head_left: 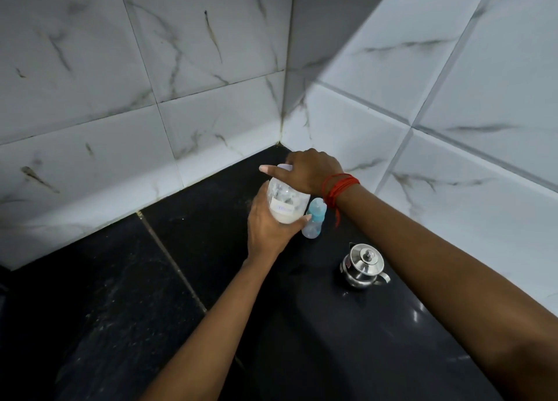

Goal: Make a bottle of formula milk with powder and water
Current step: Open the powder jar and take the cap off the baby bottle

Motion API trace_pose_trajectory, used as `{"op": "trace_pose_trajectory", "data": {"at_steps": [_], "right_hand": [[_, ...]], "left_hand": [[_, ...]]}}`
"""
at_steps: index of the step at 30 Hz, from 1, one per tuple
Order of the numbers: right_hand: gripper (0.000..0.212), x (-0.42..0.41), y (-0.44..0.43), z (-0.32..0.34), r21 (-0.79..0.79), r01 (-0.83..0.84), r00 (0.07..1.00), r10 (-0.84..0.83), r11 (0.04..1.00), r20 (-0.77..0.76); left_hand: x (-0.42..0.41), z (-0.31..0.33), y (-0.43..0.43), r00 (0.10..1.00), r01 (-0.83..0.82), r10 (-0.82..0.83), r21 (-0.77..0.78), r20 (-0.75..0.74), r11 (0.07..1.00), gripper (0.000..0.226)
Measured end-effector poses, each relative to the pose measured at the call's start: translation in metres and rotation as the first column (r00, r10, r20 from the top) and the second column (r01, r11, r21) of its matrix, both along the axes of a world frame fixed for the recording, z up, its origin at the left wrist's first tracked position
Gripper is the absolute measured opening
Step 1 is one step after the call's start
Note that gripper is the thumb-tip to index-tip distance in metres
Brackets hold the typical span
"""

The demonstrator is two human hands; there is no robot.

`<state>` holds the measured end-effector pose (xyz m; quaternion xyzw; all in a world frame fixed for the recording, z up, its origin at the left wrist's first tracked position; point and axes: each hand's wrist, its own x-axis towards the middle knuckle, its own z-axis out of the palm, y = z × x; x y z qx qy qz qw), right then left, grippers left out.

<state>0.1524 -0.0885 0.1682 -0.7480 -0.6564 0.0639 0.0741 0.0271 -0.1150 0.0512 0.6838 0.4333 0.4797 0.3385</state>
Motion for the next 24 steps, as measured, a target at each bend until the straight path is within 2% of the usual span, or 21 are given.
{"op": "trace_pose_trajectory", "data": {"at_steps": [3, 6, 9, 11, 12, 14, 15, 16, 18, 19, 21, 23, 24], "right_hand": [[0.07, -0.003, 0.002, -0.002, 0.09, -0.024, 0.999, 0.021, 0.996, 0.036], [0.065, 0.002, 0.002, -0.002, 0.125, -0.046, 0.996, 0.055, 0.991, -0.066], [0.044, 0.006, -0.006, -0.002, 0.197, -0.179, 0.955, 0.218, 0.964, -0.2], [0.026, 0.011, -0.008, -0.001, 0.197, -0.289, 0.909, 0.333, 0.937, -0.252], [0.027, 0.014, -0.01, 0.002, 0.162, -0.336, 0.879, 0.371, 0.928, -0.301], [0.046, 0.02, -0.01, 0.012, 0.036, -0.419, 0.821, 0.396, 0.907, -0.41], [0.053, 0.022, -0.01, 0.018, -0.024, -0.423, 0.823, 0.373, 0.906, -0.427], [0.057, 0.021, -0.011, 0.024, -0.065, -0.38, 0.856, 0.324, 0.923, -0.404], [0.058, 0.016, -0.01, 0.03, -0.077, -0.188, 0.948, 0.16, 0.979, -0.275], [0.066, 0.011, -0.009, 0.031, -0.084, -0.096, 0.983, 0.081, 0.992, -0.164], [0.085, 0.004, -0.006, 0.028, -0.143, -0.018, 1.0, 0.02, 0.99, 0.011], [0.085, 0.001, -0.002, 0.024, -0.209, -0.049, 0.999, 0.047, 0.977, -0.011], [0.077, 0.002, 0.0, 0.022, -0.226, -0.095, 0.995, 0.086, 0.97, -0.051]], "left_hand": [[-0.003, 0.0, -0.001, 0.999, -0.031, 0.032, -0.016, 0.013, 0.999, 0.084], [-0.014, 0.003, 0.006, 1.0, -0.022, 0.022, -0.053, -0.008, 0.998, 0.082], [-0.026, 0.005, 0.016, 0.997, 0.076, -0.073, -0.197, 0.024, 0.977, 0.069], [-0.032, 0.004, 0.02, 0.993, 0.114, -0.109, -0.245, 0.033, 0.963, 0.07], [-0.034, 0.003, 0.021, 0.993, 0.12, -0.115, -0.251, 0.036, 0.96, 0.076], [-0.037, 0.0, 0.021, 0.994, 0.11, -0.107, -0.241, 0.026, 0.964, 0.085], [-0.037, -0.002, 0.02, 0.996, 0.094, -0.092, -0.231, 0.021, 0.968, 0.086], [-0.037, -0.003, 0.019, 0.997, 0.077, -0.075, -0.216, 0.018, 0.973, 0.086], [-0.036, -0.005, 0.017, 0.999, 0.049, -0.049, -0.161, 0.003, 0.986, 0.09], [-0.034, -0.006, 0.017, 0.999, 0.041, -0.042, -0.131, -0.008, 0.991, 0.093], [-0.032, -0.008, 0.017, 0.999, 0.028, -0.03, -0.082, -0.022, 0.996, 0.096], [-0.032, -0.008, 0.018, 1.0, 0.014, -0.015, -0.067, -0.026, 0.998, 0.1], [-0.033, -0.007, 0.017, 0.999, 0.012, -0.015, -0.074, -0.032, 0.997, 0.105]]}}
